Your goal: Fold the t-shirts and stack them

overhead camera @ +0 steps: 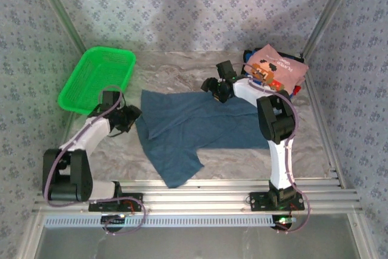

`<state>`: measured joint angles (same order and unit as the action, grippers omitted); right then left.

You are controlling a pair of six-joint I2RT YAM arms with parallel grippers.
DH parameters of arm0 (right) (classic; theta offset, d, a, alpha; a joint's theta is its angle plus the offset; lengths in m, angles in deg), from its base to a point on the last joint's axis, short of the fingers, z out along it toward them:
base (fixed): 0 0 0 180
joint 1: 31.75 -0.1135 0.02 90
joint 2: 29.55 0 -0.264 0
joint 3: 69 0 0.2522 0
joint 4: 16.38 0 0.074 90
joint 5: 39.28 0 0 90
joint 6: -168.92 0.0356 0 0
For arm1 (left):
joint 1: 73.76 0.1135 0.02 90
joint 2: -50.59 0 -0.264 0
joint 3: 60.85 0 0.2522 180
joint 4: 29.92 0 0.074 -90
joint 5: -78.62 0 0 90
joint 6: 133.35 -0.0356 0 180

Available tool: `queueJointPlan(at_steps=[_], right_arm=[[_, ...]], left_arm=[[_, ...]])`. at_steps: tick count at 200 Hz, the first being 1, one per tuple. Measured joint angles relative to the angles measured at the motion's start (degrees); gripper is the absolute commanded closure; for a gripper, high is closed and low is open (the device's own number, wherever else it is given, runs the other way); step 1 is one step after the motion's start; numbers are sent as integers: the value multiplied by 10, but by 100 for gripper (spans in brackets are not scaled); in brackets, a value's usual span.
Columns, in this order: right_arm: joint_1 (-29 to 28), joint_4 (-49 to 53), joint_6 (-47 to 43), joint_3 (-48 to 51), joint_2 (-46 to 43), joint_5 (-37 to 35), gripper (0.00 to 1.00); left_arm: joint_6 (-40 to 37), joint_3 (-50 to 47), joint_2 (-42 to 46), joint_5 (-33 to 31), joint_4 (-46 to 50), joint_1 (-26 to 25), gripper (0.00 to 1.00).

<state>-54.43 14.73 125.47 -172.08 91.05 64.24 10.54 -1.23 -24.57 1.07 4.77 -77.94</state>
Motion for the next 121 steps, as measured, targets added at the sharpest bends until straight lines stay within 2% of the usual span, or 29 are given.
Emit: queueJointPlan(at_steps=[25,49,90,121], right_arm=[[-20,31,-43,-9,-51,30,27],[-49,56,-87,-23,-88,76,26],[-116,99,-165,2,-98,131,24],[-143,113,-186,42,-94,153,24]], left_arm=[[-10,25,75,5,30,-21,42],[-18,7,111,23,62,-43,40],[-18,-94,129,54,76,-73,38],[-24,-111,127,58,72,-109,38]])
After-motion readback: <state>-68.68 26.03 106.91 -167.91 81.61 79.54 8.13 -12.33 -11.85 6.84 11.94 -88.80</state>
